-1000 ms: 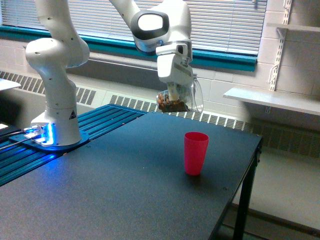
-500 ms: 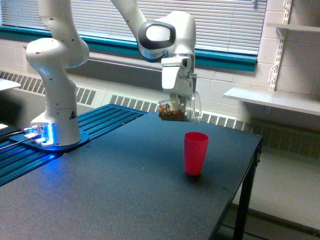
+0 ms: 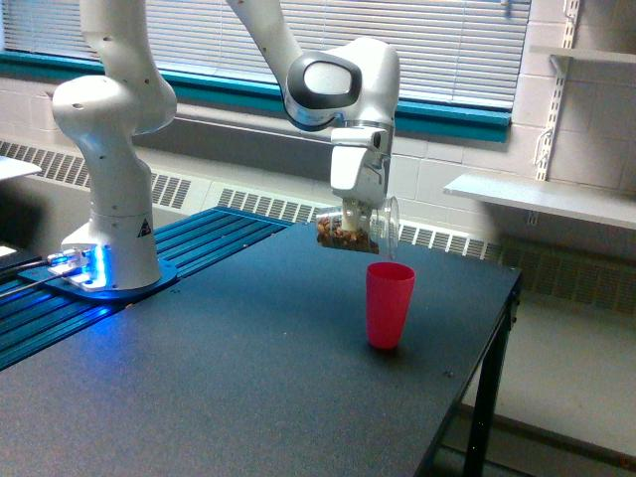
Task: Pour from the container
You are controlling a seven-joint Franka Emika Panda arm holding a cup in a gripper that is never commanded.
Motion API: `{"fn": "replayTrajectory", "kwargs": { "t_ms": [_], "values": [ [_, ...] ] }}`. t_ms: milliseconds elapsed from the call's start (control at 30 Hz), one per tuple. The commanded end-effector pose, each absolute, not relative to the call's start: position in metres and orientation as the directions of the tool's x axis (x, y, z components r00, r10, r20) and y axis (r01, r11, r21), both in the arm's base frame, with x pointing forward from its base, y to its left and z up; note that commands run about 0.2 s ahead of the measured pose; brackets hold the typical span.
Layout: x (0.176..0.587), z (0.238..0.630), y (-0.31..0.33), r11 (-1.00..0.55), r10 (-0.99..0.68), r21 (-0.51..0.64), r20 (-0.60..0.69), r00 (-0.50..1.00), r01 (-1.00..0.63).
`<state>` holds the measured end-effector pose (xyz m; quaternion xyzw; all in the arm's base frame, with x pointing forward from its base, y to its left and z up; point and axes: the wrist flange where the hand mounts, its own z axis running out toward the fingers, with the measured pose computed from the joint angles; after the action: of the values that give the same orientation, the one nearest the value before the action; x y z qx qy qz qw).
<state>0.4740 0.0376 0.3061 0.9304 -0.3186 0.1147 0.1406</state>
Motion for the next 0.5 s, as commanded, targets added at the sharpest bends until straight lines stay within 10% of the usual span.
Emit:
{"fn": "replayTrajectory", "kwargs": {
  "t_ms": [33,500],
  "values": [
    [0.475,0.311,0.04,-0.771,-0.535,0.215,0.293,0.792,-0.6],
    [0.465,0.299,0.048,-0.782,-0.498,0.283,0.254,0.829,-0.556]
  ]
}}
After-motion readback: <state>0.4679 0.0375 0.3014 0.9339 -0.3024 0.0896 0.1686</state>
